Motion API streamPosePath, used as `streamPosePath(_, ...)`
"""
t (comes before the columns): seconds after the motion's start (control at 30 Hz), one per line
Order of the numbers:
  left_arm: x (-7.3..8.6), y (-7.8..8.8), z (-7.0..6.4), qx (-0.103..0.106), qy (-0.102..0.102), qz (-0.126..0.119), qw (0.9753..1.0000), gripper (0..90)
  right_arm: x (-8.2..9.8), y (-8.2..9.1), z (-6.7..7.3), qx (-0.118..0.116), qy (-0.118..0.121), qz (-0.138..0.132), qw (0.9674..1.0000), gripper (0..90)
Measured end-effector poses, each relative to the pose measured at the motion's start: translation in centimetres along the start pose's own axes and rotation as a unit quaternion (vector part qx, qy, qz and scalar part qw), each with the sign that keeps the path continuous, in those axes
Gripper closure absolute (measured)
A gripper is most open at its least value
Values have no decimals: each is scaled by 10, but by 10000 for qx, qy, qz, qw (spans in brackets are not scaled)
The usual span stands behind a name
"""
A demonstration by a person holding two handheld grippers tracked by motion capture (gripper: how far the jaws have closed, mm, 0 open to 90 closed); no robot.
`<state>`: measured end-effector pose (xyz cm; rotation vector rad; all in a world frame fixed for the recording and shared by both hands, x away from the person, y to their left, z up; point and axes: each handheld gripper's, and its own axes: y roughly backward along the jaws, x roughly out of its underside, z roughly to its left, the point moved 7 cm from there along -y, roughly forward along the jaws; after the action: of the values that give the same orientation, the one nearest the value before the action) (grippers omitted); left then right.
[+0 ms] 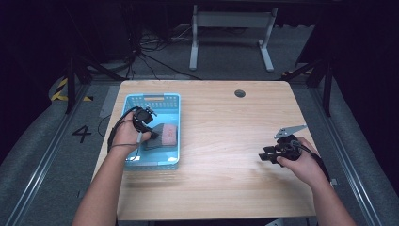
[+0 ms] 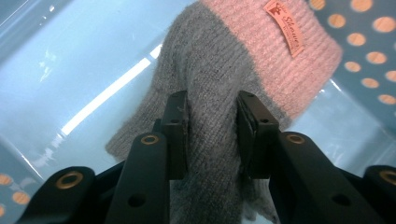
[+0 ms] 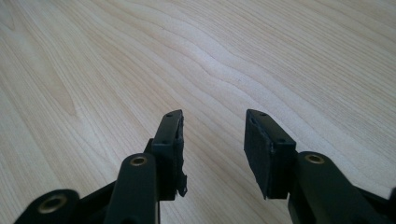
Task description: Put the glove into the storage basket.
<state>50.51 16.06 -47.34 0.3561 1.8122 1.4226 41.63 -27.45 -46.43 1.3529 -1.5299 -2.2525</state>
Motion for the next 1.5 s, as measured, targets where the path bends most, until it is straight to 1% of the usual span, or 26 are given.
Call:
streamPosePath(0.07,0,-2,2,-53,-55,-26,10000,646,1,1,0,4,-16,-6,10000,589)
streamPosePath(0.17,-2,-1,6,-227,-250,-232,9992,569,0,2,-1,23,-9,-30,10000,587)
streamPosePath(0.2,-3,-1,6,-274,-245,-276,9989,547,0,2,-1,23,-5,-31,10000,587)
streamPosePath(0.23,-3,0,7,-313,-224,-319,9987,503,0,1,0,24,4,-32,10000,587)
streamPosePath(0.27,-4,2,7,-367,-260,-350,9984,476,0,1,0,17,4,-17,10000,587)
streamPosePath(0.33,-5,5,7,-435,-260,-445,9977,452,0,1,1,-1,20,-7,10000,587)
streamPosePath(0.4,-5,10,5,-428,-272,-541,9972,470,-1,0,2,3,40,-10,10000,586)
streamPosePath(0.47,-6,15,2,-439,-277,-627,9967,466,-2,1,2,3,52,-21,10000,585)
streamPosePath(0.6,-9,30,-10,-355,-210,-816,9958,462,-4,-1,2,-10,88,-28,10000,583)
streamPosePath(0.67,-10,37,-17,-297,-181,-894,9954,476,-4,-1,3,-24,94,-24,10000,582)
streamPosePath(0.7,-10,43,-24,-262,-176,-968,9948,477,-5,-1,3,-27,110,-21,9999,582)
streamPosePath(0.77,-11,50,-33,-265,-178,-1020,9943,474,-6,-2,3,-32,111,-13,9999,580)
streamPosePath(0.9,-13,66,-59,-201,-287,-1179,9924,465,-7,-5,3,-54,139,-1,9999,576)
streamPosePath(0.97,-14,71,-69,-164,-316,-1215,9920,463,-7,-6,4,-52,167,9,9998,573)
streamPosePath(1.0,-15,75,-78,-127,-350,-1248,9915,457,-7,-6,4,-58,159,15,9999,572)
streamPosePath(1.1,-18,80,-98,-18,-429,-1330,9902,440,-7,-7,5,-66,163,27,9998,570)
streamPosePath(1.13,-18,81,-105,46,-461,-1355,9897,440,-6,-7,5,-68,163,27,9998,570)
streamPosePath(1.2,-20,81,-119,246,-476,-1403,9887,442,-5,-6,4,-66,152,38,9999,569)
streamPosePath(1.3,-22,78,-139,428,-614,-1420,9870,433,-4,-6,3,-64,139,48,9999,565)
streamPosePath(1.4,-23,70,-153,492,-724,-1374,9866,418,-3,-5,1,-58,148,34,9999,563)
streamPosePath(1.43,-24,65,-160,518,-723,-1371,9866,411,-3,-5,1,-59,137,29,9999,563)
streamPosePath(1.5,-24,55,-170,516,-770,-1295,9872,407,-2,-6,-1,-34,116,28,9999,564)
